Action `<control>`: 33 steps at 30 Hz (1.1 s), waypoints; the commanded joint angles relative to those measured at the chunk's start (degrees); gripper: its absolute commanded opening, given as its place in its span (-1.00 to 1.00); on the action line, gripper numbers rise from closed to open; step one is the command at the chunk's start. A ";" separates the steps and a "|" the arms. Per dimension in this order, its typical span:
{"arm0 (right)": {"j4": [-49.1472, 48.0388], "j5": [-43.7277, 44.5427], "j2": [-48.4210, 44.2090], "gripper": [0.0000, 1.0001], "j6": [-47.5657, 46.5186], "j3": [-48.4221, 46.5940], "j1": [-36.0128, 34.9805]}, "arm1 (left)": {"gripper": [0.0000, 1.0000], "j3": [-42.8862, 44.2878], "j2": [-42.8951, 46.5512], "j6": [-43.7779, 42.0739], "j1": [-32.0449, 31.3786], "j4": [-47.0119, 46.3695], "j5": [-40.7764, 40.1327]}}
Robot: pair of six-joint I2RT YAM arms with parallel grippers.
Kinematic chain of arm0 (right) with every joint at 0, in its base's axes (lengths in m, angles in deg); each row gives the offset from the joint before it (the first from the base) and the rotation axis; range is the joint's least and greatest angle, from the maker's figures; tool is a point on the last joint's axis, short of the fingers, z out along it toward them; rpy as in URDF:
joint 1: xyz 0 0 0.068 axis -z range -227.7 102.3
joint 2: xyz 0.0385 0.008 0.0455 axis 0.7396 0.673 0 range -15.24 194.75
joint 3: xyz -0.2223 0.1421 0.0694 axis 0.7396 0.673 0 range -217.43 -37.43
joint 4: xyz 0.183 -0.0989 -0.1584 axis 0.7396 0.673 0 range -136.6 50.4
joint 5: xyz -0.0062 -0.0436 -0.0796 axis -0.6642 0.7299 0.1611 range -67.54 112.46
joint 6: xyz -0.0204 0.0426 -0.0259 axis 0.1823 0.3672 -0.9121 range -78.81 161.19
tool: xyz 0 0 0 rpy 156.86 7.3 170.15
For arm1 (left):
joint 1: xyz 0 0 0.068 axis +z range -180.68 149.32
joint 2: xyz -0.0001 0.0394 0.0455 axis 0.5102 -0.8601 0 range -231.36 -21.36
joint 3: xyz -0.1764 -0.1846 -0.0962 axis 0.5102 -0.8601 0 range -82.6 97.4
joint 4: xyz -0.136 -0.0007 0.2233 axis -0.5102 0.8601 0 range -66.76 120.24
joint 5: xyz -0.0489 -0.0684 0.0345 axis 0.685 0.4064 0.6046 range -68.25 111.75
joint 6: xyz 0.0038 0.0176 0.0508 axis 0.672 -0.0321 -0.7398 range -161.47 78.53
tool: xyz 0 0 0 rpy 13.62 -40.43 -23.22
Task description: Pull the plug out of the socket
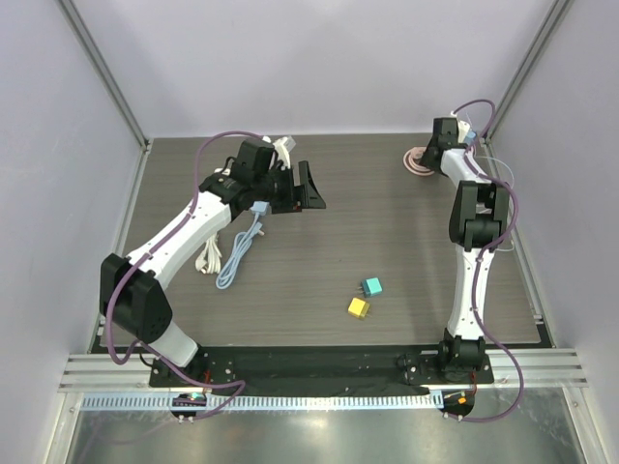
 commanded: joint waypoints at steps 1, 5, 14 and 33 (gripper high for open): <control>0.08 0.19 0.78 0.04 -1.11 -2.66 -0.08 | 0.52 0.02 0.94 0.09 -0.13 -2.54 1.41; 0.34 -1.74 2.80 -0.30 -2.17 -3.44 -0.08 | 0.51 -0.06 1.11 -0.17 -0.13 -2.45 0.97; 4.21 -0.70 1.41 -0.76 -3.75 0.23 -3.42 | 0.51 -0.06 2.34 -0.79 -0.04 -2.10 -0.27; 2.38 -9.57 -21.95 -0.94 -2.00 34.94 -18.53 | 0.51 -0.15 0.07 -1.05 -0.04 -1.92 -0.44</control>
